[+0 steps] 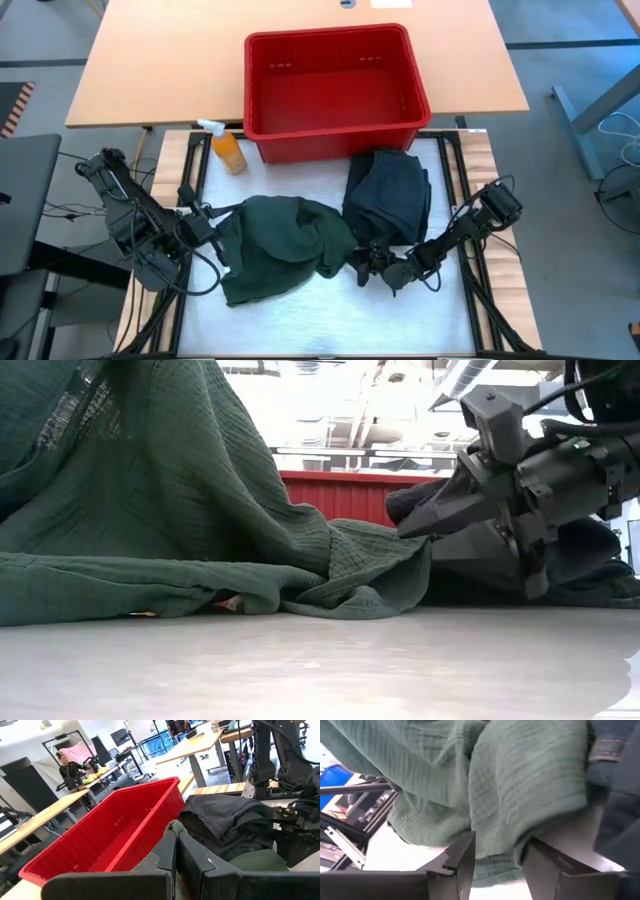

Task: Fold Laundry from Bin
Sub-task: Fold the green button down shirt

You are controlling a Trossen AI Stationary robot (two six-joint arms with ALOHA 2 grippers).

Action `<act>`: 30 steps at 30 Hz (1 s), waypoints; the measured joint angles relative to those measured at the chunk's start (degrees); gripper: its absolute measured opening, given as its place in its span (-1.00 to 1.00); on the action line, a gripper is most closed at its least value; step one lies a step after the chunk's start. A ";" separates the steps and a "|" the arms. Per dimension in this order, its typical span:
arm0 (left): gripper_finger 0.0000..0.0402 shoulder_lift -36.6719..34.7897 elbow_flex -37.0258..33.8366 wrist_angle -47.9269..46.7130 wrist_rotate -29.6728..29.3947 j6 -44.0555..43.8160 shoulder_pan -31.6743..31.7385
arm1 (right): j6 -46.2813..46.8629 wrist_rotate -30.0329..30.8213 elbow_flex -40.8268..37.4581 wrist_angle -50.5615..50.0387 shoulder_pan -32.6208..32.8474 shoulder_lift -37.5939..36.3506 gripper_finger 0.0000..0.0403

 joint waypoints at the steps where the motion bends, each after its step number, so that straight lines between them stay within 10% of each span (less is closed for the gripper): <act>1: -1.00 0.00 0.00 -0.01 0.00 -0.18 0.00 | -0.40 0.21 0.52 -0.55 -0.11 0.00 -0.15; 14: -1.00 -0.05 0.08 -0.02 -0.03 -0.85 -0.19 | -14.49 -6.94 4.67 -5.75 -2.87 -3.99 -0.91; 22: -1.00 -0.63 7.49 -0.05 -0.19 5.27 -5.35 | -32.06 -9.63 6.56 -28.34 -2.58 -34.58 -0.91; 30: -1.00 -0.71 20.00 -0.28 -2.25 13.01 -13.33 | -44.66 -10.26 26.08 -67.86 -1.84 -59.43 -0.91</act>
